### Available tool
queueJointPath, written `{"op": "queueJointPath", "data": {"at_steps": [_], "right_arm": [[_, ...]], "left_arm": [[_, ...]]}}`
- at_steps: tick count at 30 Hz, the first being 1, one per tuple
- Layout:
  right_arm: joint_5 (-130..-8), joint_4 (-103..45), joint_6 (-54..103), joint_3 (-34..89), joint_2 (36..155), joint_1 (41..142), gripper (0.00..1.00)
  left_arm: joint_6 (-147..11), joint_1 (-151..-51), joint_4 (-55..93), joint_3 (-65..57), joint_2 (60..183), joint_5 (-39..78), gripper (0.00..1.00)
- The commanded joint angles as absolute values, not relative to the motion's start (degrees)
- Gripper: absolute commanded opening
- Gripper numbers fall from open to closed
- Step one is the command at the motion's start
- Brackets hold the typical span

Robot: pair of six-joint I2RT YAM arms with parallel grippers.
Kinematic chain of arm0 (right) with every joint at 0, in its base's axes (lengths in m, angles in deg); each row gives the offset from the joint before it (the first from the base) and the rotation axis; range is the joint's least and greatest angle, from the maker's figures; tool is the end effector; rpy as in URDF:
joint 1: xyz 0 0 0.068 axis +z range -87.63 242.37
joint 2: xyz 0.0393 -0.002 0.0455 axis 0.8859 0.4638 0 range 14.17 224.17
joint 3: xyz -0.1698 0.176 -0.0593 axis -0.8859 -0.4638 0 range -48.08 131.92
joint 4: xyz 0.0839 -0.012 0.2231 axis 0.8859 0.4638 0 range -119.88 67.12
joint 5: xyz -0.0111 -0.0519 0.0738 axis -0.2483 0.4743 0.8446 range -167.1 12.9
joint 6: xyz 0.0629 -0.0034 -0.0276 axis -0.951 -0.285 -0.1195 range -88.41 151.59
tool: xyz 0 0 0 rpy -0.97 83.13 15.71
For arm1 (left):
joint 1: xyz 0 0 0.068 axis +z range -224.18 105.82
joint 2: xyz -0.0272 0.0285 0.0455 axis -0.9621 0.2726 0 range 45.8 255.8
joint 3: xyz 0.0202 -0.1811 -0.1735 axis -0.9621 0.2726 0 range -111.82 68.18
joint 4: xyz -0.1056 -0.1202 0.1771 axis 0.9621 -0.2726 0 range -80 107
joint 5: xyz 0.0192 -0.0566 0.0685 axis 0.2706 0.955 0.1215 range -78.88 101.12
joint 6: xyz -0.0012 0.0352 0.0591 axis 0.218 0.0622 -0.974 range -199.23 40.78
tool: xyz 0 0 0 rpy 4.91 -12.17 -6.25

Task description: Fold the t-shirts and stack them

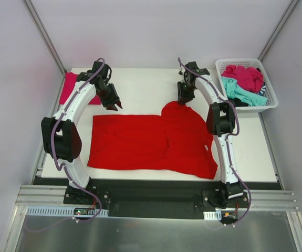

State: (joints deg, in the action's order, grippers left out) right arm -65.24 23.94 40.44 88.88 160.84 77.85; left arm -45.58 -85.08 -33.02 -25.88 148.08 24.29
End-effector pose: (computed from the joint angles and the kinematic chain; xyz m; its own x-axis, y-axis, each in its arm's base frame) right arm 0.4854 0.1463 0.1536 -0.7986 -0.3774 -0.4688 -0.4781 0.8710 0.1133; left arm 0.3568 -0.0815 0.2689 -0.8623 -0.3834 -0.3309 -0.2113 0.8661 -0.4530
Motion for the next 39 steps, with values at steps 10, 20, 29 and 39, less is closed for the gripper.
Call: {"op": "queueJointPath", "data": {"at_steps": [10,20,29,39], "right_arm": [[-64.79,25.31,42.49,88.24,153.65,78.71,0.3],[-64.18,24.96,42.58,86.74,153.48,79.33,0.29],[-63.39,24.78,42.58,88.49,155.23,79.33,0.29],[-61.19,23.56,41.79,87.45,156.2,79.33,0.29]], "left_arm": [[-44.86,-86.04,-34.77,-27.0,145.91,23.69,0.27],[-44.86,-86.13,-34.77,-26.3,145.64,23.42,0.27],[-45.3,-86.13,-34.86,-26.48,145.99,23.33,0.27],[-45.56,-86.13,-34.94,-26.39,145.64,23.25,0.27]]}}
